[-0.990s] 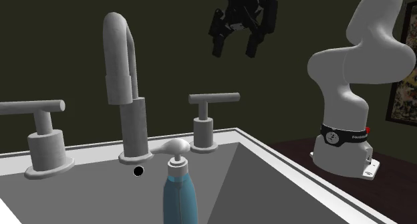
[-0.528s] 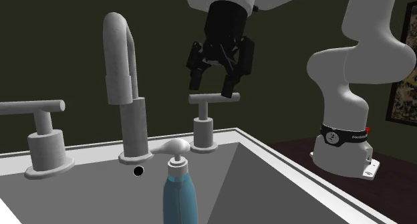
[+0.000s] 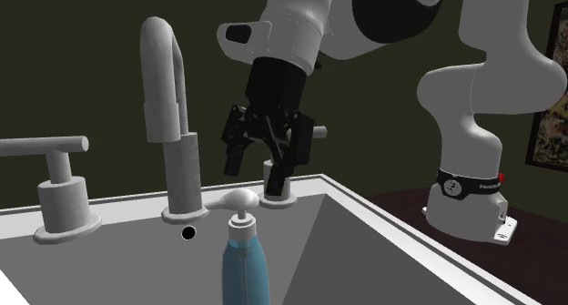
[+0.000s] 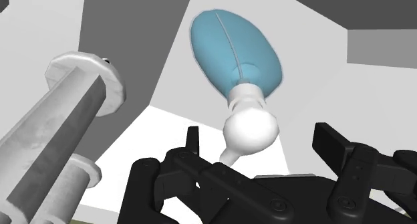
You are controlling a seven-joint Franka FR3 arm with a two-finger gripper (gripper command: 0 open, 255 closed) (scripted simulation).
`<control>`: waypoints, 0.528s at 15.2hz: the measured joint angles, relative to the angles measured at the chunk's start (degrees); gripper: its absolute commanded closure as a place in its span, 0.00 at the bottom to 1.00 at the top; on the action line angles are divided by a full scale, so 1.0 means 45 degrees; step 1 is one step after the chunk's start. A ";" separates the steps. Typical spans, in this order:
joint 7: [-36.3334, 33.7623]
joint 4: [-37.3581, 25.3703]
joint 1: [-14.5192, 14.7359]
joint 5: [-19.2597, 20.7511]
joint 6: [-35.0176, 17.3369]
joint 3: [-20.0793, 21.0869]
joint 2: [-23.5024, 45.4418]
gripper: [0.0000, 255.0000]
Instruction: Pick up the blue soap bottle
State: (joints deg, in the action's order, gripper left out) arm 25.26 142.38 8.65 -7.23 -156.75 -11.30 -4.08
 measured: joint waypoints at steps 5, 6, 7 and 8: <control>0.0654 -0.0024 0.0138 -0.0845 -0.0988 0.0020 0.1025 0.00; 0.0831 -0.0004 0.0150 -0.1062 -0.1204 0.0044 0.1231 0.00; 0.0920 0.0015 0.0148 -0.1162 -0.1297 0.0053 0.1311 0.00; 0.0958 0.0025 0.0146 -0.1205 -0.1341 0.0057 0.1344 1.00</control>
State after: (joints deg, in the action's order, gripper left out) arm 29.57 142.49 9.30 -12.65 -162.78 -11.04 1.97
